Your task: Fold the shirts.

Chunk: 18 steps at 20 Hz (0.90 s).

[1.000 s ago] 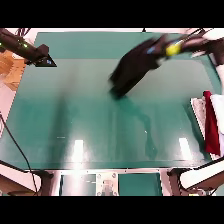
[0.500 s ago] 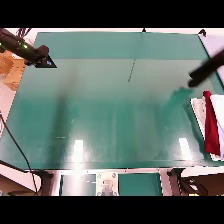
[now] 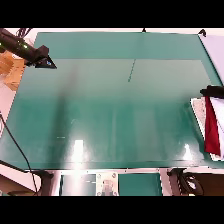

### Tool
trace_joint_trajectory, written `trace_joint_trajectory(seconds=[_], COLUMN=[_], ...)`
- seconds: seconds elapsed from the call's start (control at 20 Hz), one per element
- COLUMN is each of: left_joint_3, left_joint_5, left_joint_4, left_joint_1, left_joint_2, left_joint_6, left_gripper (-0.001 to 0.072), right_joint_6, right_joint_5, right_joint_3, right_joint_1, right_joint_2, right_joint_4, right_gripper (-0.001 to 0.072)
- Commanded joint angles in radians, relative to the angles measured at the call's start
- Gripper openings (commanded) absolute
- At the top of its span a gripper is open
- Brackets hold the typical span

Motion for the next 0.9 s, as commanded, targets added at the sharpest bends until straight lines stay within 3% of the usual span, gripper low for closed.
trace_joint_trajectory(seconds=[0.0, 0.25, 0.7, 0.75, 0.8, 0.85], left_joint_3=[0.0, 0.0, 0.0, 0.0, 0.0, 0.0], left_joint_5=[-0.005, -0.013, -0.01, -0.009, -0.009, -0.007], left_joint_4=[-0.006, -0.006, -0.006, -0.006, -0.006, -0.006], left_joint_1=[0.0, 0.0, 0.0, 0.0, 0.0, 0.0], left_joint_2=[0.001, 0.001, 0.001, 0.001, 0.001, 0.001], left_joint_6=[-0.001, -0.001, 0.0, 0.0, 0.0, 0.0], left_gripper=[0.0025, 0.0025, 0.0025, 0.0024, 0.0025, 0.0025], right_joint_6=[0.024, -0.008, -0.029, -0.049, -0.073, -0.094], right_joint_5=[0.087, 0.087, 0.023, -0.014, -0.042, -0.058], right_joint_3=[-0.018, -0.128, -0.557, -0.606, -0.652, -0.697], right_joint_1=[-0.04, -0.045, -0.043, -0.043, -0.043, -0.043], right_joint_2=[0.066, 0.148, 0.168, 0.168, 0.168, 0.167], right_joint_4=[-0.177, -0.379, -0.732, -0.758, -0.759, -0.759], right_gripper=[0.0017, 0.0018, 0.0019, 0.0043, 0.0158, 0.0391])
